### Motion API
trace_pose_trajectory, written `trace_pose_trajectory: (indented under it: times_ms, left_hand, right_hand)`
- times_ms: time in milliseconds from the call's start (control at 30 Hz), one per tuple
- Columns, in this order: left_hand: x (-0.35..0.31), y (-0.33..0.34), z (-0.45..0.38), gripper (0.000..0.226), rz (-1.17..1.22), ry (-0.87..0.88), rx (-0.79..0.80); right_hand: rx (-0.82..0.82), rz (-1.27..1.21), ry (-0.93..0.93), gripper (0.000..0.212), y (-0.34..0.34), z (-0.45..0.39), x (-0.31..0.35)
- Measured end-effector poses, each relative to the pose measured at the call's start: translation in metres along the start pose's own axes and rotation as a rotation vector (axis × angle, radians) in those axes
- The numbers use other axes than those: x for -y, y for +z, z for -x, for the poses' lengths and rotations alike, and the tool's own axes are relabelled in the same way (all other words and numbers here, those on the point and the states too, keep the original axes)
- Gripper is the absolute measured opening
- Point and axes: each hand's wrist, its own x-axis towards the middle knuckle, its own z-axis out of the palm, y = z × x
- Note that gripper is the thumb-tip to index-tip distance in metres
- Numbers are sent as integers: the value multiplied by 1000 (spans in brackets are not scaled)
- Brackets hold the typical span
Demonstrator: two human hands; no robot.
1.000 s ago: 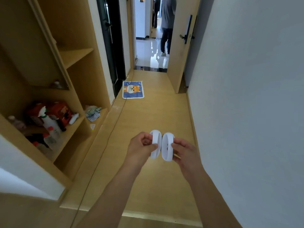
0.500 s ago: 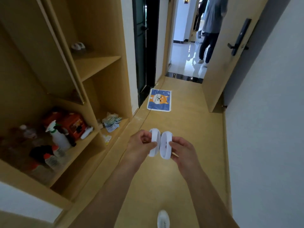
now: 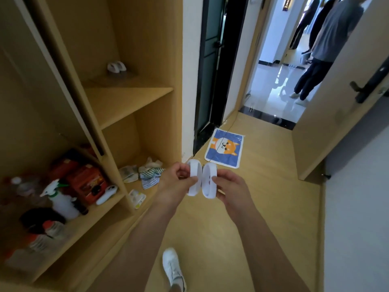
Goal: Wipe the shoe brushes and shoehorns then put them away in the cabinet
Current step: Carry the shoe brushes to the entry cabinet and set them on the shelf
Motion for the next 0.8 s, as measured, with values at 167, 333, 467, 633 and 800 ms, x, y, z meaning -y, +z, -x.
trace_pose_trajectory:
  times_ms: [167,333,467,633,800]
  left_hand:
    - [-17,10,-105,17,57,26,0]
    - [-52,10,-222,17,52,34,9]
    - [-71,-5,-303,17,73,36,-33]
    - [-78,-45,-373,20,79,3,-160]
    - [-76,-87,-432,18,109,-38,-349]
  right_hand:
    - [30,34,-27,26,23,-100,36]
    - [39,65,-90,22,58,-210,87]
    - [87,87,-143,21,100,-289,118]
    - [225,84,-137,20,165,-367,136]
    - [368,83,-76,24,240,-437,138]
